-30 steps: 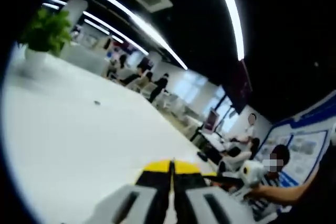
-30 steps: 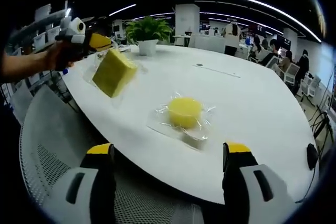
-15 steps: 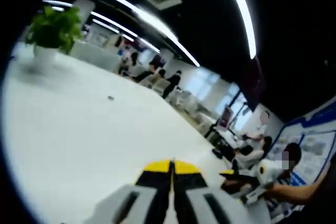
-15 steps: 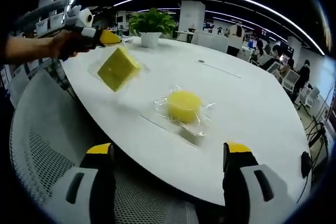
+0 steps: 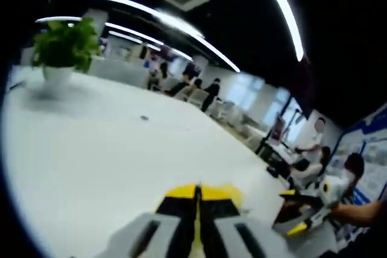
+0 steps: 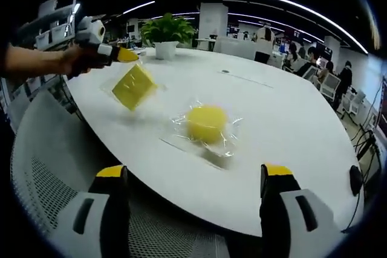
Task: Compare the silicone blocks by pressing each to a similar depth, holding the contact briefly, and releasing to observe deformation and rebound differences across the visible hardness samples.
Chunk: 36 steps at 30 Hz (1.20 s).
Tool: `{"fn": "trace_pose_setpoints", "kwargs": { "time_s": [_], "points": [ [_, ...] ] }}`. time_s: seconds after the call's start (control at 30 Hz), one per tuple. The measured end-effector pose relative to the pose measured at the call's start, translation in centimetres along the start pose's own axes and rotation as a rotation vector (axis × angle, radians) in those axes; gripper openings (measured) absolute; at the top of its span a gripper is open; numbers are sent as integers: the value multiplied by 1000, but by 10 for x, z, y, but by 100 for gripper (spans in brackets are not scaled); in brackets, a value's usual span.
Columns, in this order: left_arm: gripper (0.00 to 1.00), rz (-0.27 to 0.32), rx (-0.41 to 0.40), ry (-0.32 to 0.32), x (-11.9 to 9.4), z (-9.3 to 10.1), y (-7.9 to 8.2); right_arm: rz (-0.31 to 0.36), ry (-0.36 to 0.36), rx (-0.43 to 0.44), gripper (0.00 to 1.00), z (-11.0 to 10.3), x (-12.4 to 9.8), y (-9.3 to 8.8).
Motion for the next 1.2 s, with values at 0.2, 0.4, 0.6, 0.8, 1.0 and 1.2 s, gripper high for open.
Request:
{"fn": "trace_pose_setpoints", "kwargs": {
  "time_s": [0.2,0.4,0.6,0.8,1.0,1.2],
  "points": [
    [0,-11,6,44,6,-18,-1,-17,-3,-15,84,0,2,-3],
    [0,-35,39,102,13,-36,-5,-31,-8,-34,85,0,3,-6],
    [0,-47,50,165,19,-56,-12,-38,-7,-46,84,-1,3,-7],
    [0,-64,88,206,26,-66,-19,-47,-9,-40,85,0,4,-9],
    [0,-81,113,259,29,-79,-27,-65,-6,-41,86,0,5,-12],
    [0,-96,133,293,27,-88,-33,-71,-5,-44,87,0,5,-12]
  ]
}}
Point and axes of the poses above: the point that each gripper's makers call its tool centre point, and the gripper's own axes: x roughly forward along the fingers, z roughly to its right, y roughly out of its top, the point moved 2 cm from there along -x, roughly backward along the fingers
